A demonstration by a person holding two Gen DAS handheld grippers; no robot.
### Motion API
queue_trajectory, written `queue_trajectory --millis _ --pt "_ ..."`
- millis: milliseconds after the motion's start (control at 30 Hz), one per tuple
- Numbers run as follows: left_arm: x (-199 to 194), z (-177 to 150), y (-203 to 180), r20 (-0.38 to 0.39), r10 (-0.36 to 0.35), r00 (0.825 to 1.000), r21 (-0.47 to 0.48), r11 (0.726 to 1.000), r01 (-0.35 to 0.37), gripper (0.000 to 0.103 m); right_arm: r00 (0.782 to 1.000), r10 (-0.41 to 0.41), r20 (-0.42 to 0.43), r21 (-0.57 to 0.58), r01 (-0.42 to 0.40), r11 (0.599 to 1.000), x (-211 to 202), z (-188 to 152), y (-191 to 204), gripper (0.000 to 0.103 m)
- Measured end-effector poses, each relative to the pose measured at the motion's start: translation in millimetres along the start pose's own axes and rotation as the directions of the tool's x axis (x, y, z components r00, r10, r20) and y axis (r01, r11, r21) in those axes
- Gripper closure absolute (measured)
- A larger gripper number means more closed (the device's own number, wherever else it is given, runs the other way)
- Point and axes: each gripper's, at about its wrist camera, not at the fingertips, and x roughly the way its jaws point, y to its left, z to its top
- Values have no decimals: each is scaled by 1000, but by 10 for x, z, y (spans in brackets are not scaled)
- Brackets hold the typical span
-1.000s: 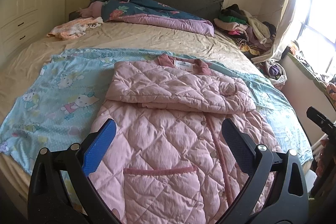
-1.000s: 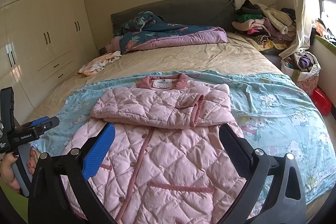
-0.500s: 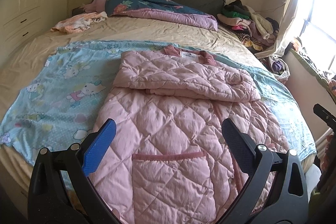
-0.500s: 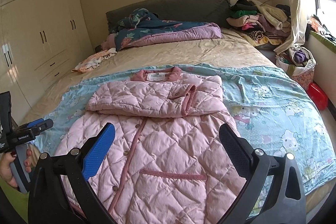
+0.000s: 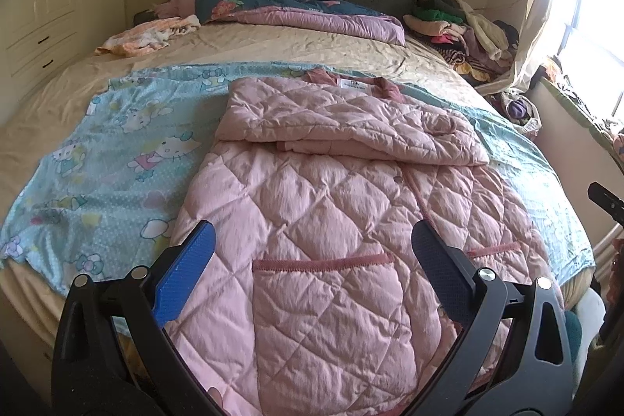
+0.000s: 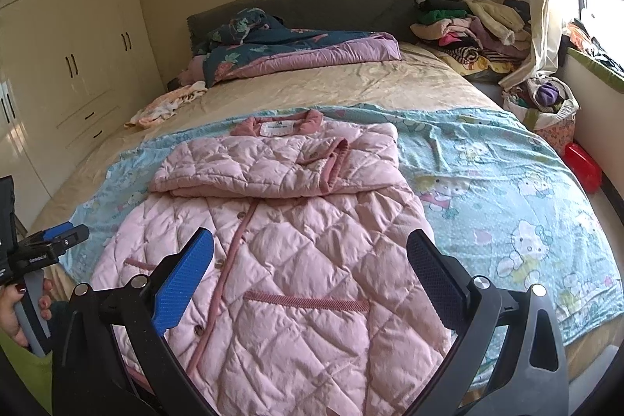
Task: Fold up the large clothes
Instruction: 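Lower both tools to the ribbed hem of the jacket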
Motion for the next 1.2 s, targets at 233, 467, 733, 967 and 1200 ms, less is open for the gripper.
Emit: queue_trajectory --millis 233,467,733,967,1200 --pt "29 -118 63 -21 13 1000 -1 1000 -13 9 1000 -11 -19 5 11 1000 13 -117 -74 4" --pt "69 -220 121 -46 35 998 7 999 -35 9 999 -18 -34 14 18 1000 11 -218 -141 4" --pt "166 -430 203 -92 56 994 14 998 -55 9 997 -30 -70 11 31 999 57 -374 -233 4" --pt "234 -642 368 -138 84 987 9 996 -83 9 991 -56 -123 2 57 998 147 -606 -352 4" --pt "263 -874 621 -191 89 978 -46 994 -99 9 984 -72 -161 0 73 997 205 -781 -435 4"
